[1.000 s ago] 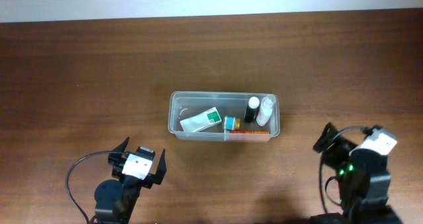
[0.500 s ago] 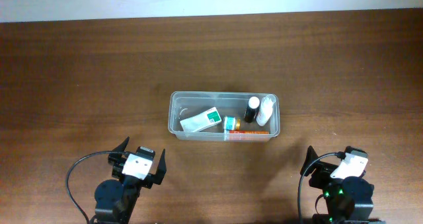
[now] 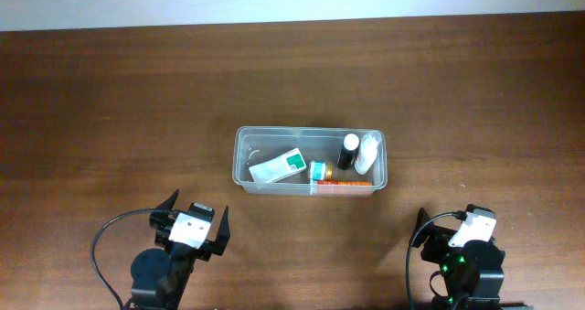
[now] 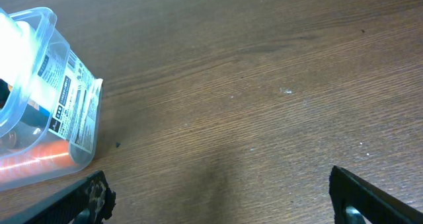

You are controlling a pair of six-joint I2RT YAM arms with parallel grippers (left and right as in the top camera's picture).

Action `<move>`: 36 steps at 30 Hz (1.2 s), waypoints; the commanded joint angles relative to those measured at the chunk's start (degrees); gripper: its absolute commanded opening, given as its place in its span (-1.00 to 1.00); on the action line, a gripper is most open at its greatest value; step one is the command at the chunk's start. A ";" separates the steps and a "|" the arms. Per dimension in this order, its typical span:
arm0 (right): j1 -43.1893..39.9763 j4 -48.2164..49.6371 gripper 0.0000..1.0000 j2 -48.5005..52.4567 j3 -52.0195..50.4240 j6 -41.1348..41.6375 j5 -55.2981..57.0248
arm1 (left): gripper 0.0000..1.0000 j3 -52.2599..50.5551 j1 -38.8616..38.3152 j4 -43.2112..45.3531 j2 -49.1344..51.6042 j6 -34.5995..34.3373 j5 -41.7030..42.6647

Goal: Pack container

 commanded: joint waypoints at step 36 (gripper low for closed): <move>-0.35 0.04 0.97 -0.63 -0.48 -0.42 -0.31 | 1.00 -0.59 0.28 0.31 -0.50 0.66 0.83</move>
